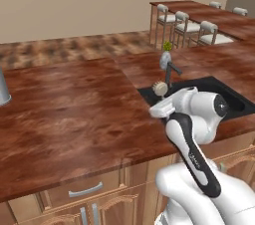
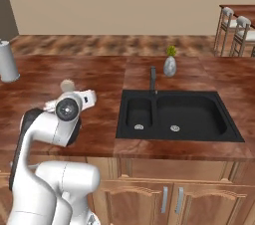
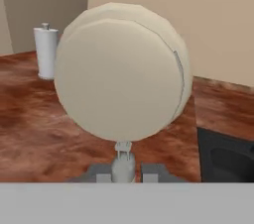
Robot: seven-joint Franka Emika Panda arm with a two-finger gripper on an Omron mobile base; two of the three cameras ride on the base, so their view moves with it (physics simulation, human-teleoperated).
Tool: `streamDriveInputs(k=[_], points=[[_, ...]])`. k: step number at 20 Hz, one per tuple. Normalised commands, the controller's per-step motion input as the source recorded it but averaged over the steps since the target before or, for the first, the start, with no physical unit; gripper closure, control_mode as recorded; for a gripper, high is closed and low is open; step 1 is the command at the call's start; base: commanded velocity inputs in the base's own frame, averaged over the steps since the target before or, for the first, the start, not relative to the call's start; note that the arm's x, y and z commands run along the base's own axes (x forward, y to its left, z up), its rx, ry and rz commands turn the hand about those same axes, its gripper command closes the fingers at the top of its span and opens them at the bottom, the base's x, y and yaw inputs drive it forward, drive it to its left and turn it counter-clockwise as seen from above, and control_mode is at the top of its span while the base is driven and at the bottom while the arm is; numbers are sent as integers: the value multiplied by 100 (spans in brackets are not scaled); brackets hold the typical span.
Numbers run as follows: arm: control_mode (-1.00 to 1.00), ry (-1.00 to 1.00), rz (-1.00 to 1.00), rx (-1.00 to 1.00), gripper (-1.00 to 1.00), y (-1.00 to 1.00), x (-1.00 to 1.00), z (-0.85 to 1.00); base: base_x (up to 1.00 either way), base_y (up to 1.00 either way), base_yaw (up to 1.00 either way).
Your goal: Grab the spray bottle from the cabinet, then place it next to the cutting board for sanitizing. Then grab the dish brush from the countertop next to the sink and place it next to the cutting board.
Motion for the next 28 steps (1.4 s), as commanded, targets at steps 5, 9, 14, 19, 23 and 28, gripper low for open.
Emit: streamDriveInputs(k=[5, 9, 14, 19, 23, 28], points=[[-100, -13, 0, 15, 100, 0, -45, 100, 0, 0, 0], [-100, -7, 0, 16, 100, -1, -53, 87, 0, 0, 0], [-100, -12, 0, 8, 100, -11, -76, 36, 0, 0, 0], [-100, -11, -4, 12, 100, -35, -100, 3, 0, 0, 0], [100, -10, -6, 8, 100, -30, -73, 2, -19, -10, -2], [100, 0, 0, 0, 100, 0, 0, 0, -85, -58, -22]])
